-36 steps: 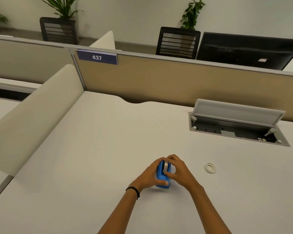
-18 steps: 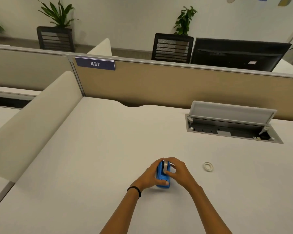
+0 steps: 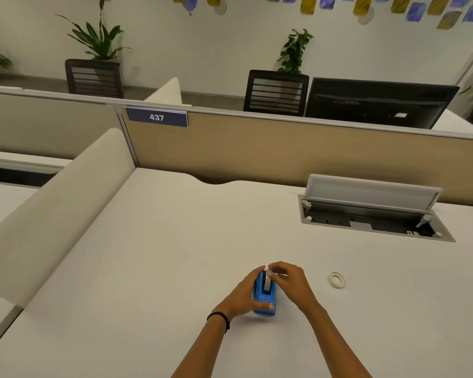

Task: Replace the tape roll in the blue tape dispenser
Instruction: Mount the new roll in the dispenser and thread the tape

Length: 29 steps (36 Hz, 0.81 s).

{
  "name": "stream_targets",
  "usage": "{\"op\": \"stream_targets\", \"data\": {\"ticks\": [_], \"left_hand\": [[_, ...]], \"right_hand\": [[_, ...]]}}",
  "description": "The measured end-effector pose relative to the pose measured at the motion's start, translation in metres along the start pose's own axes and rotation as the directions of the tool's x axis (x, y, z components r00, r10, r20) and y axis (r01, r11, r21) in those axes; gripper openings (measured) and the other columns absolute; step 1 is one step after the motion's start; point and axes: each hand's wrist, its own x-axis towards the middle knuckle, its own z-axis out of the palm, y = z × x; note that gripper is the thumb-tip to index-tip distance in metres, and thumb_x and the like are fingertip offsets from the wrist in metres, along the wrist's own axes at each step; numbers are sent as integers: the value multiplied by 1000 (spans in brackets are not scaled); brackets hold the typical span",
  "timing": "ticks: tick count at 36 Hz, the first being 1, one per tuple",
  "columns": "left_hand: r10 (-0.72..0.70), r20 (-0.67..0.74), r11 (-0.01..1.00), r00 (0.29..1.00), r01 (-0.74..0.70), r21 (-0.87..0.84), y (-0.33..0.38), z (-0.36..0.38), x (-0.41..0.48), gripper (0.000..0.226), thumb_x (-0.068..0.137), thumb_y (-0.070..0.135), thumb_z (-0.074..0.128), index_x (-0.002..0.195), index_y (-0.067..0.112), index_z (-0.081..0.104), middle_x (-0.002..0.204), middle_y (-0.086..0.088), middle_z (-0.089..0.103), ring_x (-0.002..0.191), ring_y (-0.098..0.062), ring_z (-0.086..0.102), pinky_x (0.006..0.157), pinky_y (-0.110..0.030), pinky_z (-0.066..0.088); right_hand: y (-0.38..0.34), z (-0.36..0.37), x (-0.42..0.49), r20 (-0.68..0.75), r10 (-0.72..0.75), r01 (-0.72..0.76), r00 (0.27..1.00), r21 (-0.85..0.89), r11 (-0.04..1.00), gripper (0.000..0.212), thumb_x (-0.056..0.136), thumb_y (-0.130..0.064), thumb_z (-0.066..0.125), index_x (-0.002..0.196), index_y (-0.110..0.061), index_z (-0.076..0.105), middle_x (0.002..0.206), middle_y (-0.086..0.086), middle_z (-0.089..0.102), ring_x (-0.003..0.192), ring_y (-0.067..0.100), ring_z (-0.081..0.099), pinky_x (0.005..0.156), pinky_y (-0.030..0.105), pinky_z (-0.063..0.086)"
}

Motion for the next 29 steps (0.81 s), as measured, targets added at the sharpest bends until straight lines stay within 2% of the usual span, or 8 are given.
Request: {"op": "stream_targets", "data": {"ticks": [2, 4, 8, 13, 16, 21, 25, 29], "left_hand": [[0, 2, 1000, 1000, 0, -3, 0, 1, 0, 91, 76, 25, 73, 144, 25, 11, 153, 0, 21, 139, -19, 26, 111, -34, 28], [-1, 4, 1000, 1000, 1, -3, -2, 1, 1, 92, 76, 26, 73, 144, 25, 11, 153, 0, 20, 139, -19, 25, 112, -35, 28], [-3, 1, 1000, 1000, 3, -2, -3, 2, 2, 92, 76, 26, 73, 144, 26, 11, 153, 1, 20, 139, -18, 26, 111, -34, 28], [-2, 0, 1000, 1000, 2, -6, -4, 2, 2, 93, 76, 27, 74, 144, 26, 11, 153, 1, 21, 138, -18, 26, 111, -33, 28], [-7, -3, 1000, 1000, 7, -7, -4, 2, 2, 92, 76, 27, 73, 143, 27, 11, 153, 1, 22, 138, -18, 27, 111, -34, 28], [-6, -7, 1000, 1000, 6, -11, -4, 3, 2, 91, 76, 26, 73, 143, 27, 12, 152, 1, 23, 138, -18, 28, 111, -34, 29], [3, -6, 1000, 1000, -3, -9, -5, 3, 3, 90, 76, 27, 73, 143, 27, 12, 152, 1, 23, 137, -18, 30, 110, -33, 30], [10, -6, 1000, 1000, -10, -7, -6, 3, 3, 90, 76, 27, 73, 143, 27, 13, 152, 1, 24, 136, -17, 31, 110, -32, 31]], "right_hand": [[0, 1, 0, 3, 6, -6, 1000, -6, 1000, 9, 84, -13, 62, 86, -22, 63, 86, -1, 67, 85, 14, 64, 77, 15, 49], [1, 1, 1, -1, 11, -11, 1000, -11, 1000, 10, 83, -12, 63, 83, -21, 63, 83, -3, 66, 84, 13, 64, 77, 18, 49], [1, 1, 2, -24, -2, 2, 1000, -14, 1000, 7, 82, -10, 64, 81, -16, 65, 82, 3, 67, 82, 16, 63, 78, 23, 50], [0, 1, 2, -33, -36, 34, 999, -41, 999, 5, 80, -6, 64, 79, -10, 65, 82, 8, 68, 78, 16, 63, 76, 23, 51], [0, 1, -1, -33, -72, 69, 997, -83, 994, 6, 80, -6, 64, 79, -11, 65, 82, 6, 68, 77, 14, 62, 75, 18, 50], [6, 5, -6, -44, -80, 73, 996, -140, 987, 3, 83, -17, 62, 86, -17, 64, 87, 1, 65, 83, 7, 59, 72, 8, 47], [7, 9, -12, -60, -90, 79, 994, -175, 981, 7, 85, -15, 59, 88, -12, 65, 89, -3, 60, 91, -8, 52, 74, 2, 43], [7, 15, -19, -45, -97, 87, 994, -193, 977, 12, 87, -16, 56, 92, -8, 64, 95, -1, 60, 86, 0, 57, 75, 1, 42]]}}
